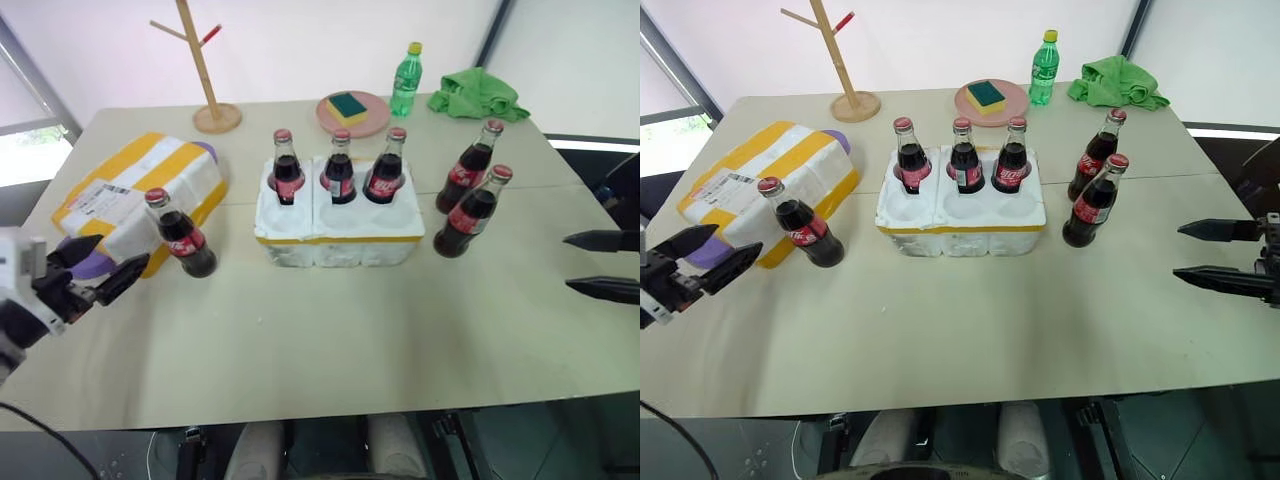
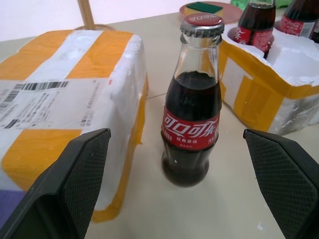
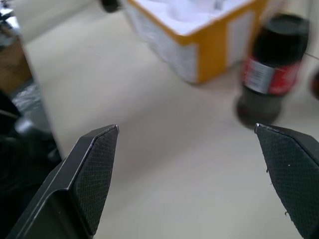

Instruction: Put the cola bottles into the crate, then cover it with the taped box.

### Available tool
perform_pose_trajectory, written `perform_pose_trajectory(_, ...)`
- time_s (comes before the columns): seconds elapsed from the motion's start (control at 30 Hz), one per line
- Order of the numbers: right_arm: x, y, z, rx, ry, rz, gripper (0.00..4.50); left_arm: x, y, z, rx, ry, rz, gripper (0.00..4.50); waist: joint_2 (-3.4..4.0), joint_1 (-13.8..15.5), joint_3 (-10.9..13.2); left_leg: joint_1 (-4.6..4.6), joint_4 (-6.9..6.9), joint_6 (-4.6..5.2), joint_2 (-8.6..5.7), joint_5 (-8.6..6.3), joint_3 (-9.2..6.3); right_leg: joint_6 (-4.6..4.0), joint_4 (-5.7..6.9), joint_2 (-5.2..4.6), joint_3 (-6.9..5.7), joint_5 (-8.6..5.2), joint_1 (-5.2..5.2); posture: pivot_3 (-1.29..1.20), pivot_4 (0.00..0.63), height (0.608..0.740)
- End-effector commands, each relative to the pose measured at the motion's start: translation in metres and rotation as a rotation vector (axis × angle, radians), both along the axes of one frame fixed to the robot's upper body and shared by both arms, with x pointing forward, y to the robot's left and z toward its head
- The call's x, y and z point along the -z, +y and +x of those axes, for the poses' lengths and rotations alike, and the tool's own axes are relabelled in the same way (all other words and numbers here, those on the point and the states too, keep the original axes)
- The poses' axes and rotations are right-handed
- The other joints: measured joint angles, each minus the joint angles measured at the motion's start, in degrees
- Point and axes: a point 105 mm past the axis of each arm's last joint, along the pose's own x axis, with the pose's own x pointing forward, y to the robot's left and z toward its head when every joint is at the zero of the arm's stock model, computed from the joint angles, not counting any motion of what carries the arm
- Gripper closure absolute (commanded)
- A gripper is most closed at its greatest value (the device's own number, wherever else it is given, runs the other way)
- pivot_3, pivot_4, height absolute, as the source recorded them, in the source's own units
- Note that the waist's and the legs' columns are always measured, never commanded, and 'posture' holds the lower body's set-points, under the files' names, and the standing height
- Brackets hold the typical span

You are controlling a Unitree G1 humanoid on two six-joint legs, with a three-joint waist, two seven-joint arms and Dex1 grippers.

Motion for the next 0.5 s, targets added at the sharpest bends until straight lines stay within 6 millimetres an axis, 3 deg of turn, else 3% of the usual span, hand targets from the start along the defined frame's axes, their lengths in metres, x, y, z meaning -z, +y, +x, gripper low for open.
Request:
perform_pose_trajectory(0.03, -0.014, 0.034, -0.014, -0.119, -0.052, 0.036, 0.0, -0.004, -0.004, 0.009, 0.03, -0.027, 0.044, 0.03, -0.05, 0.17, -0.03, -0.02, 0.01, 0.0, 0.05, 0.0, 0.0, 0.0, -0.01, 0.04, 0.0, 0.0, -0.01, 0.0, 0.15, 0.74)
perform_pose_trajectory(0.27, -0.017, 0.082, -0.024, -0.246, -0.048, 0.118, 0.0, 0.003, -0.014, 0.019, 0.065, -0.034, 0.049, 0.03, -0.07, 1.39, -0.02, -0.24, 0.02, 0.01, 0.4, -0.01, 0.0, -0.41, -0.13, 0.39, -0.01, 0.25, -0.23, 0.0, 0.15, 0.74)
perform_pose_trajectory(0.5, -0.021, 0.098, -0.019, -0.302, -0.046, 0.136, 0.0, 0.02, -0.021, 0.027, 0.081, -0.017, 0.051, 0.03, -0.12, 2.07, -0.02, -0.35, 0.05, 0.01, 0.48, -0.01, 0.02, -0.51, -0.28, 0.46, -0.04, 0.31, -0.28, 0.0, 0.15, 0.74)
